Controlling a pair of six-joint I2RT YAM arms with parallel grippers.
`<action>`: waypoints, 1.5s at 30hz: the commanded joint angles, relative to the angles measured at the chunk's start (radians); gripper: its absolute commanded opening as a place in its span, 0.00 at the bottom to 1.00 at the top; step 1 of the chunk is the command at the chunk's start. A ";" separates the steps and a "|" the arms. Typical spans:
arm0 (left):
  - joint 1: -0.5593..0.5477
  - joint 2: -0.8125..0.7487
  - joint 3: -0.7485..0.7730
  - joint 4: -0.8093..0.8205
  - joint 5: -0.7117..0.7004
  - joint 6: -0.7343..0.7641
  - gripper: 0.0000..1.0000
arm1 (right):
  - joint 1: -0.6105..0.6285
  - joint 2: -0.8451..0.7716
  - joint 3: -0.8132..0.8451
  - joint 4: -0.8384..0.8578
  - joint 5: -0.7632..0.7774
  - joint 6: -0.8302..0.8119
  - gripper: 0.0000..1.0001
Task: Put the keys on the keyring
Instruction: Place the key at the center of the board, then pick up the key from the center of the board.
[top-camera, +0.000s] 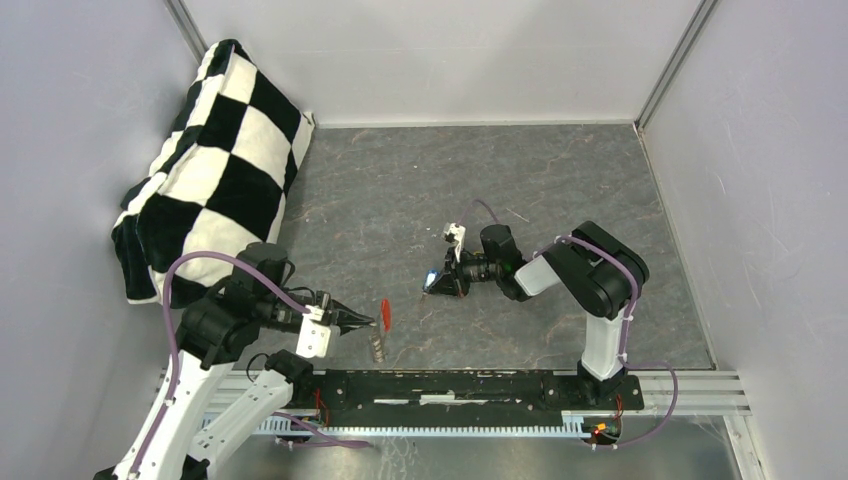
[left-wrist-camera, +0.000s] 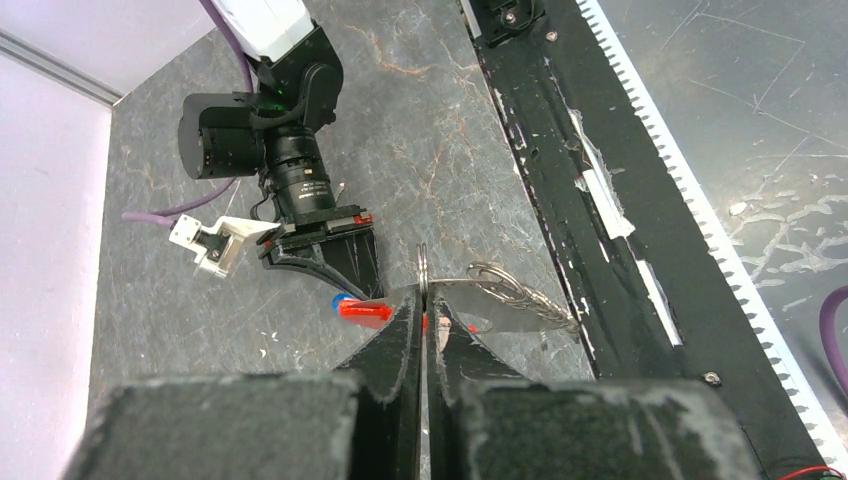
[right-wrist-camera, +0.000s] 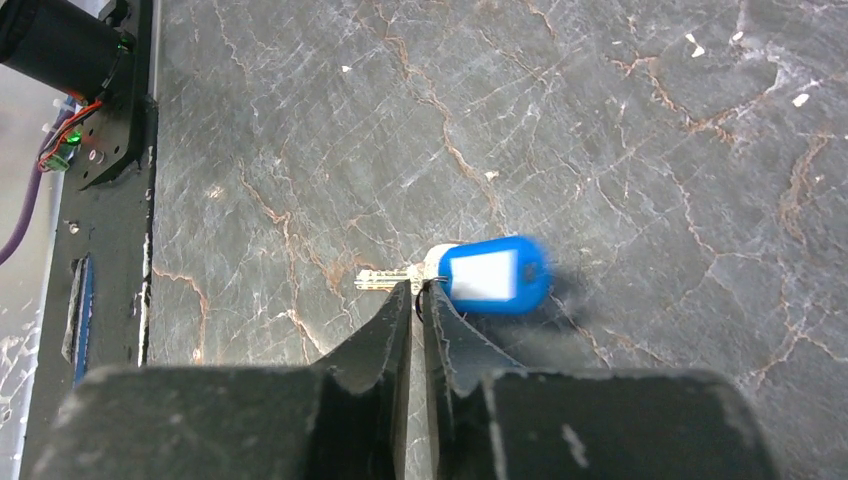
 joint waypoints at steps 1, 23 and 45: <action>-0.001 -0.007 0.040 -0.001 0.009 -0.010 0.02 | 0.000 -0.010 0.001 -0.063 0.051 -0.051 0.20; -0.001 0.002 0.060 -0.002 0.005 -0.009 0.02 | 0.001 -0.446 -0.174 0.044 0.399 0.032 0.98; -0.001 0.009 0.072 0.020 -0.013 -0.017 0.02 | 0.237 -0.331 -0.153 -0.116 0.730 -0.289 0.88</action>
